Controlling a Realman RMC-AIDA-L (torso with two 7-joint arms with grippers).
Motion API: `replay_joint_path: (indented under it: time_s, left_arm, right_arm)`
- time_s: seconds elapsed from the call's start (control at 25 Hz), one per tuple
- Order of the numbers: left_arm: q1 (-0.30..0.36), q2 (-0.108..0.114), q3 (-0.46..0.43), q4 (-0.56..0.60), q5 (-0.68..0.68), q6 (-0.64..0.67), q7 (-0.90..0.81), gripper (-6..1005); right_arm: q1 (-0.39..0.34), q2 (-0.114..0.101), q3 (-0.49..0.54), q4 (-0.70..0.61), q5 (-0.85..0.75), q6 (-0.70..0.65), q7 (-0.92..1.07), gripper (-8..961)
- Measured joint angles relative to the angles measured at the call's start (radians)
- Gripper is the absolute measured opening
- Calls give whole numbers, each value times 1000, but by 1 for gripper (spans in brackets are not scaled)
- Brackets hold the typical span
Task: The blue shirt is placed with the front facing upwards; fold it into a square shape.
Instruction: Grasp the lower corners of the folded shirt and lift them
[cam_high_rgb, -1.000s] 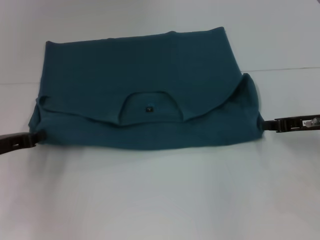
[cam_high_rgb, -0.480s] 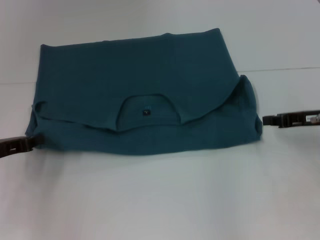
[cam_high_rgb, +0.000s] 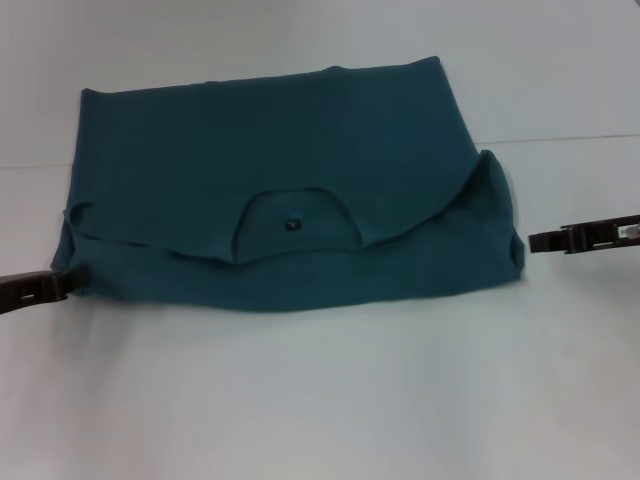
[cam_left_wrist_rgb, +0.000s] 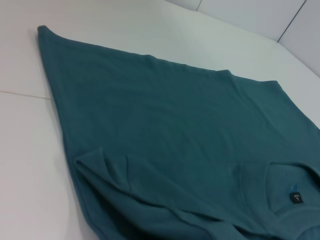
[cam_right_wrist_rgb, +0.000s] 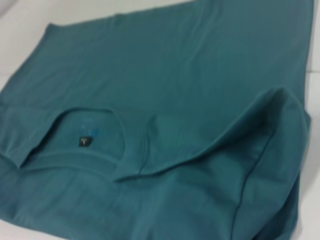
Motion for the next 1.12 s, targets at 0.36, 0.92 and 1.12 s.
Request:
replay_joint_path:
  time_s: [0.36, 0.92, 1.12]
  left_arm:
    - [-7, 0, 5, -5, 0, 0, -1, 33]
    - [-15, 0, 5, -7, 21, -2, -1, 34]
    - [-15, -1, 5, -6, 21, -3, -2, 34]
  right_arm:
    - [34, 45, -1, 19, -82, 44, 14, 292]
    - [41, 53, -13, 37, -83, 116, 32, 768]
    - [59, 56, -20, 98, -83, 169, 26, 805]
